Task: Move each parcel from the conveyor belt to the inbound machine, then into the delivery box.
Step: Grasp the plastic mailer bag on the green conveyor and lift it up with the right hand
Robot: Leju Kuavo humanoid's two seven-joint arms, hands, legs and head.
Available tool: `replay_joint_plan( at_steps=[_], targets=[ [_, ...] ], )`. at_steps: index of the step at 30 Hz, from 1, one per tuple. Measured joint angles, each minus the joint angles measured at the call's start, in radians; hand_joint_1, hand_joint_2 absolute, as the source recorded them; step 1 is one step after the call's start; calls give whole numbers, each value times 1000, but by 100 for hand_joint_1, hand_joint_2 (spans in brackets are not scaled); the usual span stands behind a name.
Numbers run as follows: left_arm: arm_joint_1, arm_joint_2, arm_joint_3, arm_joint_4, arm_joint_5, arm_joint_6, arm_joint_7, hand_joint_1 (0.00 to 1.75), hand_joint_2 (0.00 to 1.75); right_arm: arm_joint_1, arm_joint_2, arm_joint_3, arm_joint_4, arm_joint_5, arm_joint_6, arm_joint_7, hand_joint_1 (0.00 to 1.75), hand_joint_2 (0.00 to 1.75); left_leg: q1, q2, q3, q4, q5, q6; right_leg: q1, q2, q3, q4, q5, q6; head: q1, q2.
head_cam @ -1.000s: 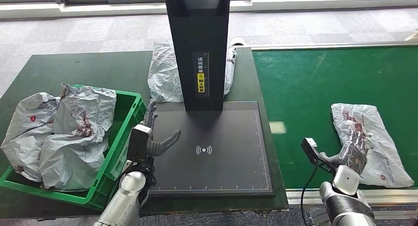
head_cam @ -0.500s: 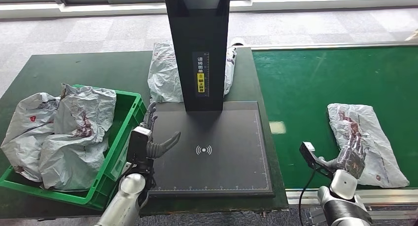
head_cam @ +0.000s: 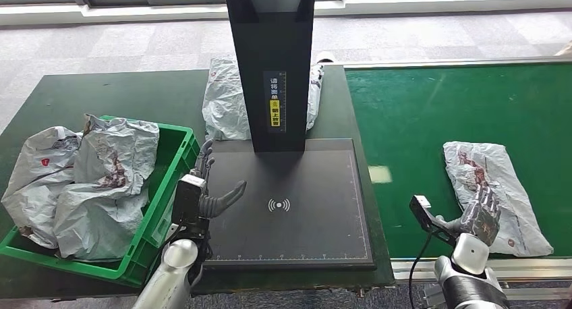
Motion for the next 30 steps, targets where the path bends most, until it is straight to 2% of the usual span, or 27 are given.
replay_joint_plan(
  at_steps=[24,29,30],
  targets=[
    [12,0,8,-24,-2,-5,5,0,175,-2,6,0,-18,9,37,5,0,175,0,0,0,0,0,0,0,0,0,0,0,0,0,0],
    [12,0,8,-23,-3,-14,5,0,175,-7,7,-1,-16,9,125,38,1,175,0,0,0,0,0,0,0,0,0,0,0,0,0,0],
    [11,0,9,-22,-3,-17,5,0,175,-8,6,-2,-14,9,149,46,41,175,0,0,0,0,0,0,0,0,0,0,0,0,0,0]
  ],
)
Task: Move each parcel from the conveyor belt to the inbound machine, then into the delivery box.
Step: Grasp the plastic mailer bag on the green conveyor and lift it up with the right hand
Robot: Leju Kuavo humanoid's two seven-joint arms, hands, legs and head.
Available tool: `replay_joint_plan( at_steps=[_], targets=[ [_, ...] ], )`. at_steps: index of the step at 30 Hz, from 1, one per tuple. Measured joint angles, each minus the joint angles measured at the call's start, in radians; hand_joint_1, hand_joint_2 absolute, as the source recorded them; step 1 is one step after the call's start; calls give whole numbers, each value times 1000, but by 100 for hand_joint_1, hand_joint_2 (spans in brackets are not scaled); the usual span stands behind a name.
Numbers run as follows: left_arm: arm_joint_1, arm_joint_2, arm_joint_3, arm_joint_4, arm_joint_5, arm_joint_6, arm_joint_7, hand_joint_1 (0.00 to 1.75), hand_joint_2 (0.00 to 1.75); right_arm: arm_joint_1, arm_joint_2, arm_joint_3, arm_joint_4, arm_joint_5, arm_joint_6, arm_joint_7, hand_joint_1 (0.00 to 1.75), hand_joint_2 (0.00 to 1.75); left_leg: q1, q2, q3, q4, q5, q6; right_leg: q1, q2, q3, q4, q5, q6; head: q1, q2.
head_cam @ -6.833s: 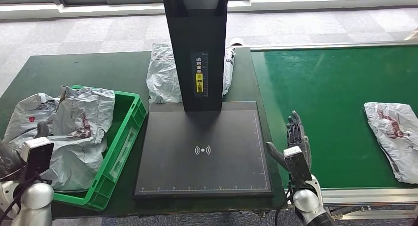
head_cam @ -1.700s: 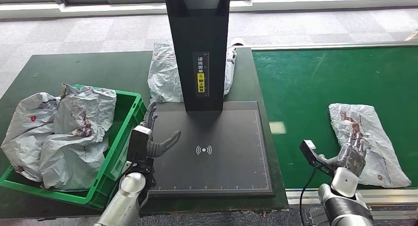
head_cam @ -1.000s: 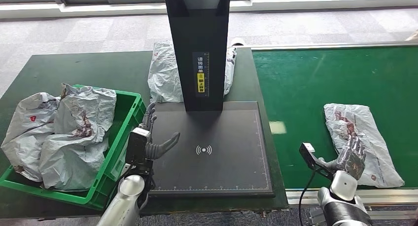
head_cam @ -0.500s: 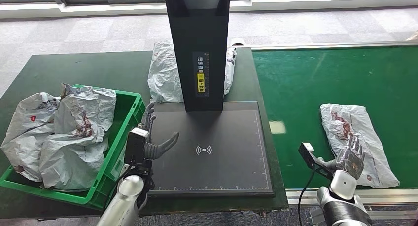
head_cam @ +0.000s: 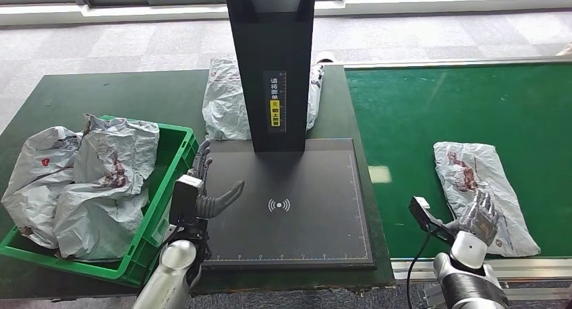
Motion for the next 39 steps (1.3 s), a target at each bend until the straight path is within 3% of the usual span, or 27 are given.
replay_joint_plan(
  at_steps=[3,4,8,15,21,26,29,31,35,39],
  targets=[
    [-7,0,0,10,0,-11,-1,0,175,-6,-4,-6,18,0,96,21,171,175,0,0,0,0,0,0,0,0,0,0,0,0,0,0],
    [-11,0,0,15,0,-15,-2,0,175,-8,-6,-7,26,0,129,25,175,175,0,0,0,0,0,0,0,0,0,0,0,0,0,0],
    [-25,0,0,34,0,-19,-8,0,175,-15,-18,-10,58,0,206,24,175,175,0,0,1,0,0,0,0,0,1,0,0,0,0,0],
    [-26,2,0,42,2,-19,-9,0,175,-26,-26,-10,83,0,219,24,175,175,0,0,1,0,0,0,0,0,1,0,0,0,0,0],
    [-25,3,1,41,3,-15,-9,0,175,-31,-27,-10,89,0,172,8,175,175,0,0,0,0,0,0,0,0,1,0,0,0,0,0],
    [5,6,15,8,3,7,-3,0,175,-30,-3,-10,57,-4,33,-60,175,175,0,1,-1,0,0,0,0,1,0,1,0,0,0,0],
    [24,6,23,-16,3,9,1,0,175,-29,14,-10,23,-8,26,-62,175,175,0,0,-1,0,1,0,0,-1,0,0,0,0,0,0],
    [33,8,26,-27,2,14,3,0,175,-25,27,-10,1,-37,-13,-107,175,175,0,-2,-2,0,1,0,0,-3,0,1,0,0,0,0],
    [58,9,41,-55,-13,36,1,0,175,28,89,30,-175,-201,-165,-346,175,175,1,2,-1,-1,1,0,1,1,-1,1,0,0,0,0],
    [64,8,43,-67,-40,43,-9,0,175,97,152,189,-422,-348,-111,-399,175,175,1,2,-1,-1,1,-1,2,1,-2,1,-1,-1,0,0]
  ],
)
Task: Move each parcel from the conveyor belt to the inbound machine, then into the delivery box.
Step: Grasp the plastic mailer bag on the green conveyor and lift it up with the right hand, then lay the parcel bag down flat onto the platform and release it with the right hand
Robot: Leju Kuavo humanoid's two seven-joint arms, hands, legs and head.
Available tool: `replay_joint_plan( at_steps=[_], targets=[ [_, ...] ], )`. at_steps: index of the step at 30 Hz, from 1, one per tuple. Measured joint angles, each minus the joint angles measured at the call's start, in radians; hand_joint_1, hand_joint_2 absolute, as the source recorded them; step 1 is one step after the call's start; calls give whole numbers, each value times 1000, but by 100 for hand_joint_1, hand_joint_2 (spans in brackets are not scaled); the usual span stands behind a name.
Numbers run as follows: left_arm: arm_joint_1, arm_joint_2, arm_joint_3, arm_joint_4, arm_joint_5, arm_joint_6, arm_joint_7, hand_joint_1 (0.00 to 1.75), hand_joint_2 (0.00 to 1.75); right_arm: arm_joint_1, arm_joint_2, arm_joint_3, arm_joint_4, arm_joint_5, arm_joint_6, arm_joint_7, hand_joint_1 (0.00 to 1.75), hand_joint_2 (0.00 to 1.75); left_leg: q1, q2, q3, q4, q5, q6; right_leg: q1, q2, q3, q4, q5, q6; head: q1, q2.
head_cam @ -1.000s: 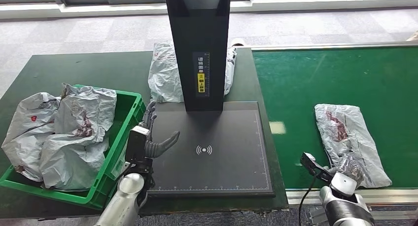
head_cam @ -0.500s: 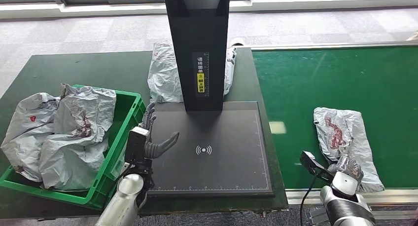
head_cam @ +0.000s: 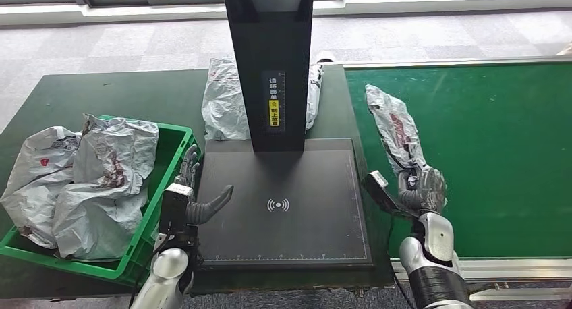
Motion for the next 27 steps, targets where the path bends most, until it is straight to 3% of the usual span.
replay_joint_plan(
  at_steps=[3,7,12,13,16,17,23,27],
  targets=[
    [-3,0,0,3,-18,14,-13,0,175,20,4,158,-104,-173,12,-91,175,175,0,-1,0,0,0,0,0,0,0,0,0,0,0,0],
    [-17,0,-2,19,-28,43,-39,0,175,2,-40,400,-134,-430,42,-192,175,175,0,0,0,0,0,0,-1,0,0,0,0,0,0,0],
    [-25,3,-5,37,-28,52,-50,0,175,-14,-88,599,-141,-498,52,-201,171,175,0,-1,0,0,0,0,-1,0,0,0,0,0,0,0],
    [-26,3,-5,40,-28,52,-51,0,175,-18,-95,623,-142,-502,55,-200,158,175,0,-1,0,0,0,0,-1,0,0,0,0,0,0,0],
    [-35,4,-12,49,-25,54,-58,0,175,-38,-119,694,-144,-526,90,-191,36,175,0,-1,0,0,0,0,-1,0,0,-1,0,0,0,0],
    [-41,5,-17,52,-24,54,-63,0,175,-47,-126,725,-144,-541,114,-183,6,175,0,-1,0,0,0,0,-1,0,0,-1,0,0,0,0],
    [-103,5,-58,98,-22,55,-77,0,175,-94,-150,903,-132,-620,393,-90,0,175,0,-1,0,0,0,0,0,0,0,-1,1,0,0,0],
    [-125,5,-72,118,-21,56,-78,0,175,-108,-154,976,-120,-613,437,-54,0,175,0,-1,0,0,0,0,0,0,0,0,1,0,0,0]
  ],
)
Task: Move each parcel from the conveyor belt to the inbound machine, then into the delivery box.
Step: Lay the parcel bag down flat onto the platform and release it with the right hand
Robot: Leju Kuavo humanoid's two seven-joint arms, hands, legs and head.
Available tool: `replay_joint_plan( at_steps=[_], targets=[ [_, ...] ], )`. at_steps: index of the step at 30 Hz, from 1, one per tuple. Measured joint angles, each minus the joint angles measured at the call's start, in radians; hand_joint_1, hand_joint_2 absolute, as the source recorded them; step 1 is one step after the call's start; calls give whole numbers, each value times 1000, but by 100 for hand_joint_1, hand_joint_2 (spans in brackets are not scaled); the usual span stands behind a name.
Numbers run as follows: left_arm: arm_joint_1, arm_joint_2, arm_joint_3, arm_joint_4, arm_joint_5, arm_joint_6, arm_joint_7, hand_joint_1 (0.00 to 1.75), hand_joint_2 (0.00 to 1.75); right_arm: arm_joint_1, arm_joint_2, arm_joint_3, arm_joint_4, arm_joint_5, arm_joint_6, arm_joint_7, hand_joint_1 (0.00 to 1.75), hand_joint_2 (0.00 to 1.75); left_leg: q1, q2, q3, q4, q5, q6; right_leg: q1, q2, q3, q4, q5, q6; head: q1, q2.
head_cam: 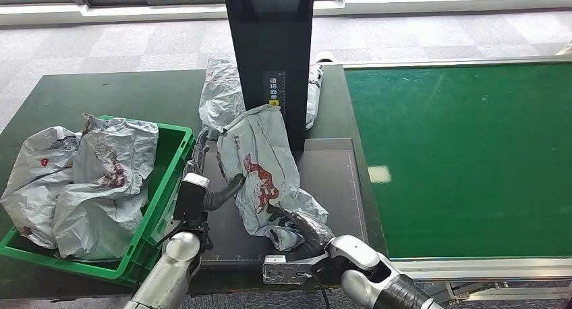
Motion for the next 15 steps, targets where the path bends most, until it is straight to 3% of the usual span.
replay_joint_plan(
  at_steps=[8,15],
  targets=[
    [19,0,-1,-33,7,62,-25,0,175,62,48,-16,-17,149,-107,75,0,175,0,0,0,0,0,0,0,0,0,0,0,0,0,0],
    [49,0,-1,-78,-12,156,-87,0,175,141,95,-156,-112,115,-282,-92,0,175,0,0,0,0,0,0,0,0,0,0,0,0,0,0]
  ],
)
